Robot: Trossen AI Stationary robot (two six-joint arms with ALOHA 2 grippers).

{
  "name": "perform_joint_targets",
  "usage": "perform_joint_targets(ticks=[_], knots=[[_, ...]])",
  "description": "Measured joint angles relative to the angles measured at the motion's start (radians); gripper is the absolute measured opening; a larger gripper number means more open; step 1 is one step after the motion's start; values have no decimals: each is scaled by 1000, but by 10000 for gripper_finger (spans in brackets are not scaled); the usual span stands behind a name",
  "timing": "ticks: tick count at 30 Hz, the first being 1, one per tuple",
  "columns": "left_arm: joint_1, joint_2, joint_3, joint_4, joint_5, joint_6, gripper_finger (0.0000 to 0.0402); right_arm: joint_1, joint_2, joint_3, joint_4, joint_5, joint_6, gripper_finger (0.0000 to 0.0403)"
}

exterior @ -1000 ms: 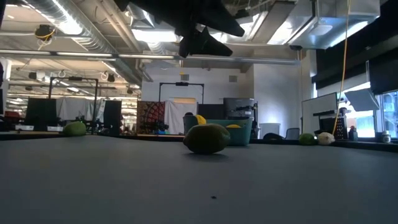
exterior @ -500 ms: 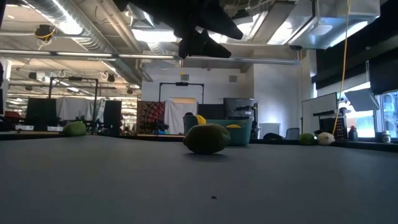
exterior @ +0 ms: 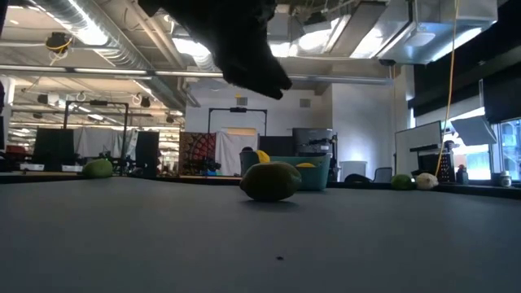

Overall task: Sort produce into baskets
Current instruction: Put the green lime into the pink bin

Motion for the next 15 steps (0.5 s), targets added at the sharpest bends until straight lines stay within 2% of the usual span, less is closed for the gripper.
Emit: perform_joint_targets(ticks=[9, 15], knots=[[0, 16, 0, -56, -4, 11, 290, -95, 0, 0, 3, 53, -229, 253], [0, 89, 0, -47, -3, 11, 290, -135, 0, 1, 7, 54, -316, 253]])
